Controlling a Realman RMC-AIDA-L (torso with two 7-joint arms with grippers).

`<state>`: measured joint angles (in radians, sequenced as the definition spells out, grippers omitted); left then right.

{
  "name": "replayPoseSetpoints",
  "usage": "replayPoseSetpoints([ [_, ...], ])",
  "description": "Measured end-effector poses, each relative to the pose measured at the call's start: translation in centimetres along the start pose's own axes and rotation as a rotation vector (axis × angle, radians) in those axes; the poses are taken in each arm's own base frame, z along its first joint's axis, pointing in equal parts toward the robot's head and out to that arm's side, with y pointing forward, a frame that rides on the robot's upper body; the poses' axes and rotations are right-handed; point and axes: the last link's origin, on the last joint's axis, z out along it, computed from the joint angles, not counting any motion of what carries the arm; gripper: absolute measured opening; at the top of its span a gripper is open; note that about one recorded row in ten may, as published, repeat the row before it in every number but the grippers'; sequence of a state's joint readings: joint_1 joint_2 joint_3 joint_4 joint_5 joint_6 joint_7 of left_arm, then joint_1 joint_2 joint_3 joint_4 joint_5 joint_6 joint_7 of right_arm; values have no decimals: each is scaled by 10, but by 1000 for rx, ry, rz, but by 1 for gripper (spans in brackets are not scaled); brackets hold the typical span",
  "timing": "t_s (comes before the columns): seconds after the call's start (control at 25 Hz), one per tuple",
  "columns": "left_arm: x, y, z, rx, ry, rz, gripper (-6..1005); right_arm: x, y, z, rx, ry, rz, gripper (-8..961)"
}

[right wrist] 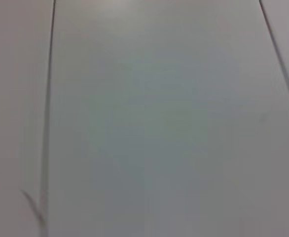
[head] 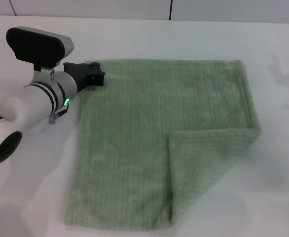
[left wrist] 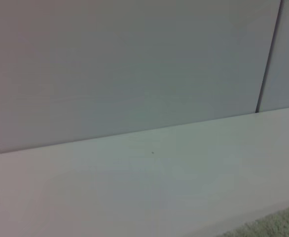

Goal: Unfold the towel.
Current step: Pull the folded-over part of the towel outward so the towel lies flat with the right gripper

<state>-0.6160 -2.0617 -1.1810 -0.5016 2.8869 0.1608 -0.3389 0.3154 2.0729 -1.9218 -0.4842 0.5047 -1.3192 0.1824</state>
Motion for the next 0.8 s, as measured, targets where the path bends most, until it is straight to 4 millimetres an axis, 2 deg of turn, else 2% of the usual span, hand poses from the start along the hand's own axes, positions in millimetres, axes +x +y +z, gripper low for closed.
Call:
replayPoseSetpoints([
  [0.08,0,0,0,0,0,-1,-2,-4,5,6,-77,12,109,802],
  [0.28,0,0,0,0,0,-1,-2,-4,12,15,-217,95,175,802],
  [0.44,1,0,0,-1,1,0,-2,-5,17,23,-398,252,218,803],
  [0.56,1,0,0,-1,0,0,-2,-7,16,26,-458,328,241,804],
  [0.72,1,0,0,0,0,0,-2,-8,19,28,-604,560,269,804],
  [0.8,0,-1,0,1,0,0,-2,-8,20,28,-631,602,266,803],
])
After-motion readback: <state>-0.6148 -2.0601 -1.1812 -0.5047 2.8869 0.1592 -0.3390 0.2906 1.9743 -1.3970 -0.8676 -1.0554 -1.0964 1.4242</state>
